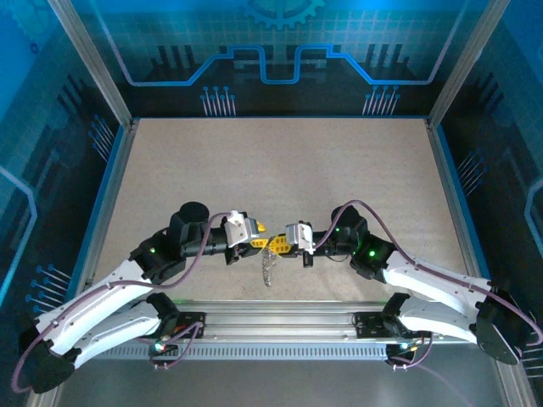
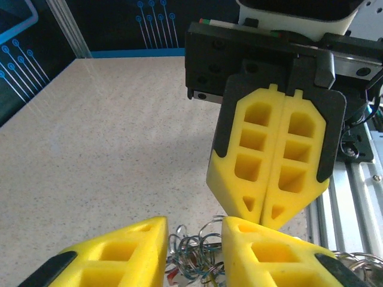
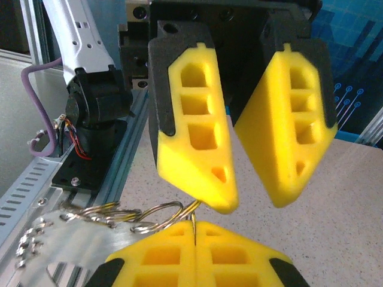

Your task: Put the keys on the keyring

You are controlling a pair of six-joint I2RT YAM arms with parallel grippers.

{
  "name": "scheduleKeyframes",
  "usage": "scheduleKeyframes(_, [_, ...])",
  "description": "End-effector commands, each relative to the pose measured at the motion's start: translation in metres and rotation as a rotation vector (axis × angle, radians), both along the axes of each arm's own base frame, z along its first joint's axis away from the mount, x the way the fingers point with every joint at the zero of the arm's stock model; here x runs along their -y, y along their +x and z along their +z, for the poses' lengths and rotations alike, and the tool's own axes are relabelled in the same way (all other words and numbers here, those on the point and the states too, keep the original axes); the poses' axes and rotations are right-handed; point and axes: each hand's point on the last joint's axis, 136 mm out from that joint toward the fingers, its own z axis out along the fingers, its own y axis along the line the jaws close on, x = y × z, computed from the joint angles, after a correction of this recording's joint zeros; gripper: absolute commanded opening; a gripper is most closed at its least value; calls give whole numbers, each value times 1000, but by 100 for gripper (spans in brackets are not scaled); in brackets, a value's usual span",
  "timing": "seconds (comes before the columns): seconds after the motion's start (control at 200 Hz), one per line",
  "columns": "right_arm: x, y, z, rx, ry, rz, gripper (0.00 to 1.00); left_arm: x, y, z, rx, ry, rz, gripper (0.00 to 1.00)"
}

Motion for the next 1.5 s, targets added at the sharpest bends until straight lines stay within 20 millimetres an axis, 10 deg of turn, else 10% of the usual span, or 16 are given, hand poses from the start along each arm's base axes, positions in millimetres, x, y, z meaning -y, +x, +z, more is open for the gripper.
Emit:
scheduleKeyframes(0.0, [-3,8,31,42,69,-19,0,3,-4,6,-21,-63,-20,28])
scheduleKeyframes(1.316, [1,45,30,72,84,-179,0,23,-68,-33,-190,-42,-267,23])
scheduleKeyframes(1.496, [5,44,32,99,96,-158,0,11,-61,-14,-114,-95,-169,29])
